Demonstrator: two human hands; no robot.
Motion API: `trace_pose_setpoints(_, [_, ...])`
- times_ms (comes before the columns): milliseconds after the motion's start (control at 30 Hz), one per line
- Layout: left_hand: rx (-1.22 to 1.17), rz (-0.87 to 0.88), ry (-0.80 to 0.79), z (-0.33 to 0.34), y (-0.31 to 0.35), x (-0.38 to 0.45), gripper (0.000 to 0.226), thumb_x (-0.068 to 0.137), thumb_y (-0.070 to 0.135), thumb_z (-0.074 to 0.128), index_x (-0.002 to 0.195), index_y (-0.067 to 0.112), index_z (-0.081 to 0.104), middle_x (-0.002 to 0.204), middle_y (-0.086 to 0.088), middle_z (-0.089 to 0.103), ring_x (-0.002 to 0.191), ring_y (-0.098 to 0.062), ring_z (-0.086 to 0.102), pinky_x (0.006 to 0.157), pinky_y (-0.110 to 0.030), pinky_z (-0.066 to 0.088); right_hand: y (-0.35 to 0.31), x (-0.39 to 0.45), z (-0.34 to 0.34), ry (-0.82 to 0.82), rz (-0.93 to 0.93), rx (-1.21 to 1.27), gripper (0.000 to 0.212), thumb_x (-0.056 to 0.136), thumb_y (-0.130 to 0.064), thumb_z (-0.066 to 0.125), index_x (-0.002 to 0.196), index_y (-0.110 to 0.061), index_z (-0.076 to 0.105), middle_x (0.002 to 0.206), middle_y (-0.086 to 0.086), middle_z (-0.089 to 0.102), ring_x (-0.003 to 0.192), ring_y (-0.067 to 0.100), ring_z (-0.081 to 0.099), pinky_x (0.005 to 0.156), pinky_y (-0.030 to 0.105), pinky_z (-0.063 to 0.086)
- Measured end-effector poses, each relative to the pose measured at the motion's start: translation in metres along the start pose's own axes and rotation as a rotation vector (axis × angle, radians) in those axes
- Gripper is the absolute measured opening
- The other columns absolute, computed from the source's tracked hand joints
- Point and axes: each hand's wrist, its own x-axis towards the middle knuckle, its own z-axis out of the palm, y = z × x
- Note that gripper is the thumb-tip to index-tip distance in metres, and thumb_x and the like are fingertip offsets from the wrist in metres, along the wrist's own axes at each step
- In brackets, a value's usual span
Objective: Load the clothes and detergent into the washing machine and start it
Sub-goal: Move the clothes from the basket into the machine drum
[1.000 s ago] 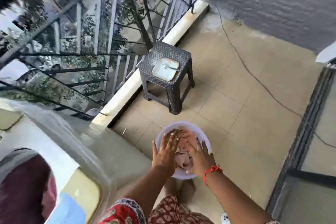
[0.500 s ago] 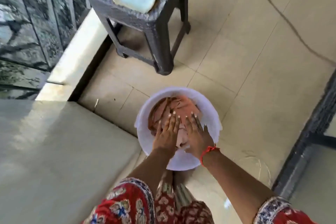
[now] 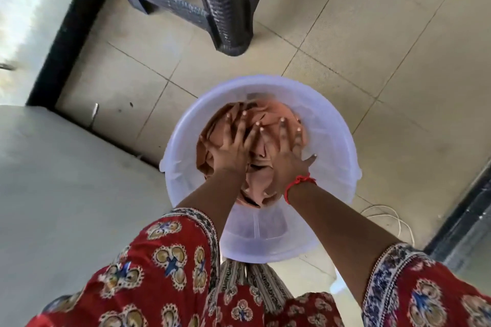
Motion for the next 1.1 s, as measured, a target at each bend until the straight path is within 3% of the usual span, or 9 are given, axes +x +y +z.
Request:
trace_pose_setpoints(133, [-0.019, -0.036, -0.014, 0.026, 0.01, 0.025, 0.114, 0.086, 0.053, 0.059, 0.131, 0.032, -0.043, 0.152, 0.002, -0.038, 0.141, -0.037, -0.029, 0.091, -0.085, 0.012, 0.0, 0.019, 0.02, -0.033, 0.064, -0.012, 0.129, 0.056, -0.06, 0.079, 0.142, -0.056, -0.017, 0.153, -0.009, -0.037, 0.143, 0.038, -0.026, 0.094, 0.082, 0.02])
trace_pose_setpoints(267, [-0.041, -0.062, 0.059, 0.049, 0.014, 0.044, 0.093, 0.096, 0.041, 0.048, 0.14, 0.034, -0.034, 0.155, 0.004, -0.031, 0.144, -0.034, -0.017, 0.091, -0.086, 0.007, 0.003, 0.04, 0.045, 0.002, 0.078, -0.044, 0.115, 0.073, -0.053, 0.074, 0.143, -0.054, -0.018, 0.154, -0.005, -0.037, 0.143, 0.038, -0.026, 0.096, 0.08, 0.022])
trace_pose_setpoints(400, [-0.006, -0.082, 0.122, 0.065, 0.018, 0.059, 0.099, 0.095, 0.025, 0.052, 0.138, 0.032, -0.036, 0.15, 0.002, -0.037, 0.143, -0.035, -0.012, 0.086, -0.087, 0.0, 0.004, 0.053, 0.062, 0.006, 0.096, -0.083, 0.11, 0.086, -0.025, 0.069, 0.141, -0.052, -0.022, 0.153, -0.004, -0.037, 0.143, 0.04, -0.023, 0.095, 0.077, 0.029])
trace_pose_setpoints(600, [-0.01, -0.029, 0.137, 0.076, 0.02, 0.078, 0.084, 0.095, 0.029, 0.049, 0.149, 0.03, -0.014, 0.16, -0.001, -0.012, 0.141, -0.036, 0.009, 0.086, -0.084, -0.008, 0.013, 0.072, 0.078, -0.022, 0.029, -0.039, 0.105, 0.08, -0.058, 0.06, 0.146, -0.043, -0.019, 0.158, 0.002, -0.021, 0.145, 0.042, -0.013, 0.109, 0.069, 0.019])
trace_pose_setpoints(700, [-0.033, 0.007, 0.15, 0.078, 0.017, 0.083, 0.077, 0.093, 0.028, 0.048, 0.151, 0.027, -0.003, 0.16, -0.003, 0.002, 0.136, -0.037, 0.021, 0.094, -0.083, 0.006, 0.015, 0.079, 0.082, -0.005, 0.023, 0.004, 0.113, 0.069, -0.068, 0.063, 0.149, -0.041, -0.012, 0.158, 0.005, -0.012, 0.145, 0.041, -0.007, 0.112, 0.065, 0.019])
trace_pose_setpoints(833, [-0.048, 0.002, 0.197, 0.077, 0.019, 0.085, 0.082, 0.086, 0.031, 0.056, 0.151, 0.024, 0.006, 0.155, -0.004, 0.014, 0.126, -0.035, 0.034, 0.096, -0.077, 0.025, 0.015, 0.082, 0.09, 0.103, 0.024, 0.011, 0.111, 0.067, -0.065, 0.066, 0.15, -0.039, -0.001, 0.155, 0.004, 0.001, 0.143, 0.038, 0.009, 0.106, 0.056, 0.033])
trace_pose_setpoints(933, [-0.062, 0.015, 0.182, 0.078, 0.02, 0.087, 0.087, 0.083, 0.034, 0.057, 0.151, 0.023, 0.004, 0.155, -0.005, 0.012, 0.128, -0.038, 0.03, 0.096, -0.08, 0.019, 0.015, 0.085, 0.092, 0.148, 0.024, 0.011, 0.105, 0.066, -0.054, 0.071, 0.149, -0.038, 0.008, 0.15, 0.006, 0.014, 0.136, 0.038, 0.023, 0.108, 0.055, 0.033])
trace_pose_setpoints(1033, [-0.066, 0.021, 0.185, 0.079, 0.018, 0.09, 0.084, 0.085, 0.034, 0.056, 0.151, 0.022, 0.006, 0.153, -0.005, 0.012, 0.128, -0.039, 0.03, 0.097, -0.08, 0.016, 0.015, 0.088, 0.094, 0.182, 0.028, 0.024, 0.104, 0.06, -0.047, 0.077, 0.144, -0.04, 0.017, 0.141, 0.005, 0.024, 0.124, 0.035, 0.034, 0.089, 0.051, 0.05])
trace_pose_setpoints(1100, [-0.06, 0.014, 0.203, 0.079, 0.018, 0.09, 0.075, 0.089, 0.03, 0.052, 0.151, 0.022, 0.011, 0.151, -0.004, 0.018, 0.124, -0.037, 0.036, 0.097, -0.079, 0.019, 0.015, 0.09, 0.094, 0.201, 0.031, 0.048, 0.1, 0.056, -0.045, 0.079, 0.141, -0.04, 0.025, 0.138, 0.006, 0.03, 0.119, 0.036, 0.039, 0.075, 0.048, 0.053])
